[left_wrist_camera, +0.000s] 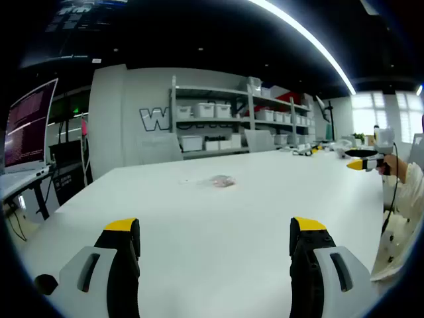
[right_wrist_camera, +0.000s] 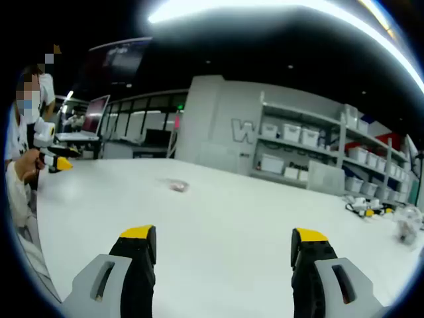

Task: Open the resealable bag by pulling the two sides of the seal apart until the entire bag opening is separated and visibly accessible.

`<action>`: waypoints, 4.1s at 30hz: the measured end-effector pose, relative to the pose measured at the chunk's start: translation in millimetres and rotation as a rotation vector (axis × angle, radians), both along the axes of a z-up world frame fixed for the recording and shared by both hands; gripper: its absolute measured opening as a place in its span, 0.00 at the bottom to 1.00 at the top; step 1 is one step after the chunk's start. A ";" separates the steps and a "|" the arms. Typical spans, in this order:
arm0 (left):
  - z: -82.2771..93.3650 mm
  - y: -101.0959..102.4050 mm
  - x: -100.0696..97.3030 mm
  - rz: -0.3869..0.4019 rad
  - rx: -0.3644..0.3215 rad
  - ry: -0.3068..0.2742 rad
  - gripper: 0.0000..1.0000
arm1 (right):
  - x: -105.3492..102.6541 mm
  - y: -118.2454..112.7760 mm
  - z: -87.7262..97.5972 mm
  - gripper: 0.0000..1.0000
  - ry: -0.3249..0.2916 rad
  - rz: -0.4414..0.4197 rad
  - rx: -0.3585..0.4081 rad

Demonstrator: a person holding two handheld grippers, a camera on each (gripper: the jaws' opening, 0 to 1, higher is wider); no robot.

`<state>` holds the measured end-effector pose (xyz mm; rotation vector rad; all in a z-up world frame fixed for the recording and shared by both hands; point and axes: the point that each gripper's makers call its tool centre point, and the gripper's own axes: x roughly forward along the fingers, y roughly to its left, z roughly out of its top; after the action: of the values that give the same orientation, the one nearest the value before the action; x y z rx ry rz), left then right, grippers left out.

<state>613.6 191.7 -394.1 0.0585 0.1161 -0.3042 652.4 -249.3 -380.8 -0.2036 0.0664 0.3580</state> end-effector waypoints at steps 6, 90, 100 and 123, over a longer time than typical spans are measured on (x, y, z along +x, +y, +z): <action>0.5 -0.3 1.1 0.000 0.000 0.000 0.93 | 1.7 -0.1 0.3 0.84 0.001 0.002 -0.003; -2.5 -2.3 -4.6 -0.004 -0.001 0.005 0.93 | 17.1 17.2 -1.0 0.82 -0.009 0.044 -0.121; -0.6 1.2 -4.0 0.001 0.000 0.001 0.93 | 21.2 21.4 0.1 0.82 -0.016 0.050 -0.142; -2.3 -4.6 -1.6 -0.014 0.006 0.011 0.93 | 34.4 37.5 2.1 0.81 -0.037 0.095 -0.218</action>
<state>612.0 187.1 -396.5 0.0634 0.1276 -0.3182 686.8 -211.8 -378.7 -0.4302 0.0597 0.4416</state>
